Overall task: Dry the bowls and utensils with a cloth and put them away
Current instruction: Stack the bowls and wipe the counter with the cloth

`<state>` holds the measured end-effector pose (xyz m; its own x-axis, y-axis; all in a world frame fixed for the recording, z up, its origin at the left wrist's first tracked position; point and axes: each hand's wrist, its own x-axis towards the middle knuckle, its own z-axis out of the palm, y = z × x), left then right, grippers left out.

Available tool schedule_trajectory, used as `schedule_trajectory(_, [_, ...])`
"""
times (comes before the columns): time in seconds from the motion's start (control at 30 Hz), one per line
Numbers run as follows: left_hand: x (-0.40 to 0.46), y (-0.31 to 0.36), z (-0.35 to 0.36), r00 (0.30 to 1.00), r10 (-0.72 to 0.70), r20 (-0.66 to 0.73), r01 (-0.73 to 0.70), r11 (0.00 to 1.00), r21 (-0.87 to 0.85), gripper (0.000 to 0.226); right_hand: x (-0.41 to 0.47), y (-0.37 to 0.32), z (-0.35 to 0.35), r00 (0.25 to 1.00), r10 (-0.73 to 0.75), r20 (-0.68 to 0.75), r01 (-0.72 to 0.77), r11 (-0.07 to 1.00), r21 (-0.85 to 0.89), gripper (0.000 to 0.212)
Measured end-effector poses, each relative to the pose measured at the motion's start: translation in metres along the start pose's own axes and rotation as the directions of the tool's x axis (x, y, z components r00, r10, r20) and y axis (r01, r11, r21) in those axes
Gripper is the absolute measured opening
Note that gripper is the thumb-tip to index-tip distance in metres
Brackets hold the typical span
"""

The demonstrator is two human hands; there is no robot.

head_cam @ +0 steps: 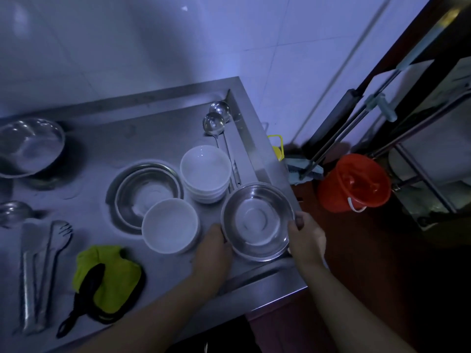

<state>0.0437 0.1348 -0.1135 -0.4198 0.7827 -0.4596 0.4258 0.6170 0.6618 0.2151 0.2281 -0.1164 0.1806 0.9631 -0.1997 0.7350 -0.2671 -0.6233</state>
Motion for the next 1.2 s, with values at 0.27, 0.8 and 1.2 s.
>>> schedule_trajectory(0.27, [-0.019,0.047,-0.067,0.974,0.17,-0.153,-0.208,0.936,-0.284,0.023,0.0,-0.085,-0.037,0.945,-0.179,-0.274,0.259,0.921,0.29,0.019])
schedule_trajectory(0.8, [0.049,-0.127,-0.36,0.851,-0.079,-0.519,-0.258,0.798,-0.544,0.033,-0.106,-0.36,0.178,0.803,-0.554,0.221,0.484,0.822,0.301,0.022])
schedule_trajectory(1.2, [0.183,-0.287,-0.444,0.833,-0.201,-0.516,0.009,0.937,-0.35,0.015,-0.118,-0.436,0.373,0.736,-0.49,0.468,0.535,0.844,0.043,0.01])
